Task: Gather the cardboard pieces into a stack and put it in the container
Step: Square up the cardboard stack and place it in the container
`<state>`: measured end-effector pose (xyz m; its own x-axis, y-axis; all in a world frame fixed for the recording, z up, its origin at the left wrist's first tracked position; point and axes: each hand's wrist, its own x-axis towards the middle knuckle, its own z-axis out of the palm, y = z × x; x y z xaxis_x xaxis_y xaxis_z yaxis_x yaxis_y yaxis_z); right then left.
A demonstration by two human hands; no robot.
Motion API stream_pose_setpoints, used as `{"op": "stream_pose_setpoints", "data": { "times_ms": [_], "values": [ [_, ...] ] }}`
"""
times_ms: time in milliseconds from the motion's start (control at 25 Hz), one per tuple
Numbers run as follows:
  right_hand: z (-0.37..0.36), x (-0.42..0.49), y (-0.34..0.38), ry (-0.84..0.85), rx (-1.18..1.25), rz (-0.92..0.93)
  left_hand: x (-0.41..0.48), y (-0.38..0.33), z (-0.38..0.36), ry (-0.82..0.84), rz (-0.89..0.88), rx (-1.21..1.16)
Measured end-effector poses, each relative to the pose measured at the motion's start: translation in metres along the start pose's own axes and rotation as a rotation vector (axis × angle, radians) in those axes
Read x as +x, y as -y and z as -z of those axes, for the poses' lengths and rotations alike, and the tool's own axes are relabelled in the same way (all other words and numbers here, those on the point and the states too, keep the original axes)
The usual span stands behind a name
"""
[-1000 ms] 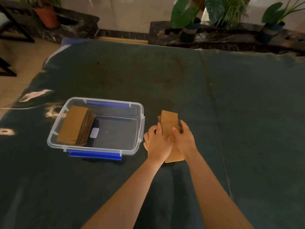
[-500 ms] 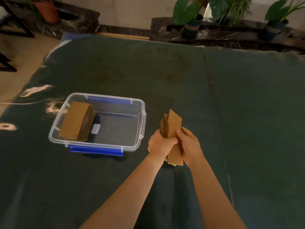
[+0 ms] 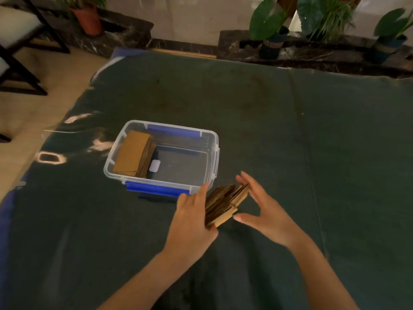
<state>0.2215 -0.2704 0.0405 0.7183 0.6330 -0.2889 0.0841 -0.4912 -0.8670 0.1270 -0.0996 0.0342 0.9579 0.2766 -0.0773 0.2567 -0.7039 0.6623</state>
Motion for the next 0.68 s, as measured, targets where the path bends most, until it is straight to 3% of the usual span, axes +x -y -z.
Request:
{"op": "stream_pose_setpoints", "data": {
  "times_ms": [240, 400, 560, 680],
  "values": [
    [-0.094, 0.008, 0.001, -0.006, 0.124, -0.006, -0.031, 0.06, 0.038, 0.067, -0.03, 0.274],
    [-0.131, 0.007, -0.005, -0.081, 0.164, -0.014, -0.046, 0.089, 0.041, 0.138, -0.048, 0.25],
    [-0.143, 0.008, -0.007, -0.049, 0.137, -0.036, -0.046, 0.1, 0.045, 0.179, -0.175, 0.288],
    [-0.146, 0.008, -0.009, -0.05, 0.128, -0.045, -0.05, 0.111, 0.054, 0.241, -0.147, 0.218]
  ]
}}
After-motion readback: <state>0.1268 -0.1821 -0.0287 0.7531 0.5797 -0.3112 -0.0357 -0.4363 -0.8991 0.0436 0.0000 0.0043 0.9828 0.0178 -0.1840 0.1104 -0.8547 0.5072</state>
